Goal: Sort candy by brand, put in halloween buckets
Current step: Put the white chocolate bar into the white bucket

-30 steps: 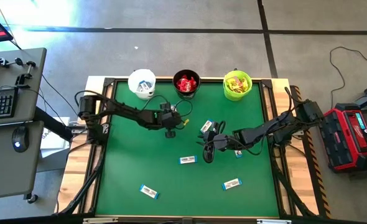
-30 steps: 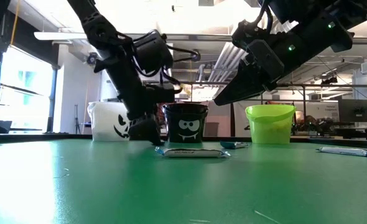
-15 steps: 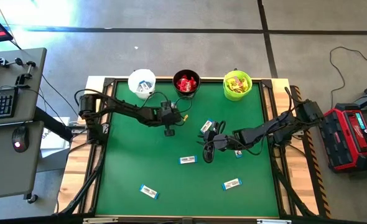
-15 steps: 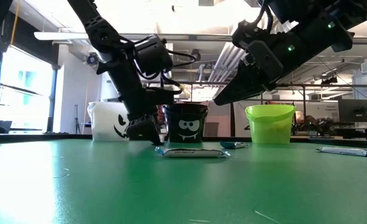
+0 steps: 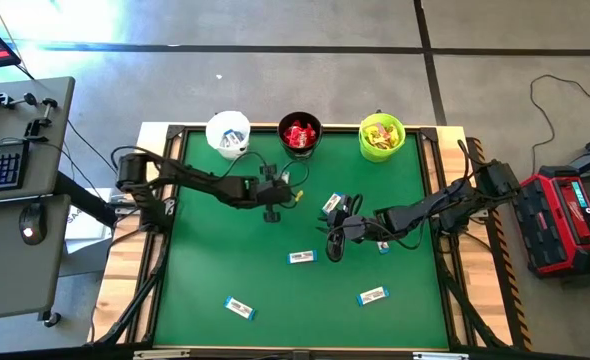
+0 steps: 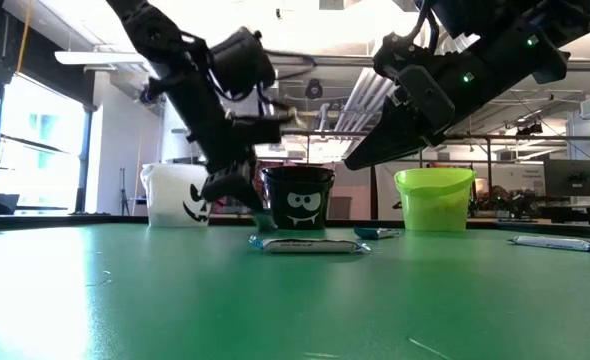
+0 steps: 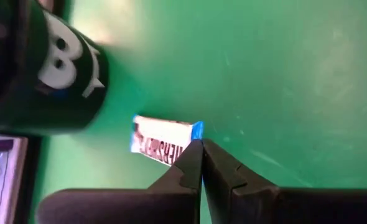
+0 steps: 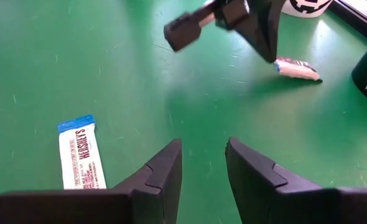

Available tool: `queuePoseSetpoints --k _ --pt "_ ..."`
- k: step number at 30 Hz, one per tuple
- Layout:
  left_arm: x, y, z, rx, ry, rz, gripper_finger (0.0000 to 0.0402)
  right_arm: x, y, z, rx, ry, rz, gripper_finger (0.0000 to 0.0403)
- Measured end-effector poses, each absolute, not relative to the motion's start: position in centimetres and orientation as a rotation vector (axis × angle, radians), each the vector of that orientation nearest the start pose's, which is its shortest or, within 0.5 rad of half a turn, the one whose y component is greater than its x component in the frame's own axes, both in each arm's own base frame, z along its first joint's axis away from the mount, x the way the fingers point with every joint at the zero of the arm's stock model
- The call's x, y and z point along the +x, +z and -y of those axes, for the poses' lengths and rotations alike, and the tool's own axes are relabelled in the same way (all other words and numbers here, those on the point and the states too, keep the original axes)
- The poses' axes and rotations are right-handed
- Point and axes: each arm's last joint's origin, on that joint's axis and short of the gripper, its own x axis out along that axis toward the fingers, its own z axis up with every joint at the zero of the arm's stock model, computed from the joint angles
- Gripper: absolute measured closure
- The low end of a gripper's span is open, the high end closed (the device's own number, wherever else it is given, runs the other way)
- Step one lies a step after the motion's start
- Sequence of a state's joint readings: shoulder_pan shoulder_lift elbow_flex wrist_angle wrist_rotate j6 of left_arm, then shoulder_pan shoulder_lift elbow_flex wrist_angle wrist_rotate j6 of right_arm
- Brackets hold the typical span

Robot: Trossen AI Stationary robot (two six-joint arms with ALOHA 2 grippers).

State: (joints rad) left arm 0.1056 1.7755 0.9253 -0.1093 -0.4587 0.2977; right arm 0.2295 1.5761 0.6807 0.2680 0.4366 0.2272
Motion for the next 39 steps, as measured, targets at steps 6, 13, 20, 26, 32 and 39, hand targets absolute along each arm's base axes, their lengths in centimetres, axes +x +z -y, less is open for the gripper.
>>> queuePoseSetpoints --k 6,13,20,26,32,39 --pt "32.7 16.2 -4.1 0.435 0.374 -0.971 0.0401 29.2 15.9 -5.6 0.014 -0.266 -0.567 0.0288" --pt "31.9 18.3 -3.9 0.429 0.38 -0.937 0.0401 29.2 15.9 -5.6 0.014 -0.266 -0.567 0.0288" --pt "31.1 20.8 -3.8 0.417 0.396 -0.858 0.0401 29.2 15.9 -5.6 0.015 -0.266 -0.567 0.0288" --pt "29.9 22.9 -3.7 0.39 0.416 -0.804 0.0401 29.2 15.9 -5.6 0.016 -0.266 -0.567 0.0288" --pt "28.7 24.9 -3.6 0.362 0.434 -0.747 0.0401 29.2 15.9 -5.6 0.015 -0.266 -0.567 0.0288" --pt "27.2 26.9 -3.6 0.352 0.476 -0.693 0.0401 29.2 15.8 -5.6 0.015 -0.266 -0.568 0.0288"
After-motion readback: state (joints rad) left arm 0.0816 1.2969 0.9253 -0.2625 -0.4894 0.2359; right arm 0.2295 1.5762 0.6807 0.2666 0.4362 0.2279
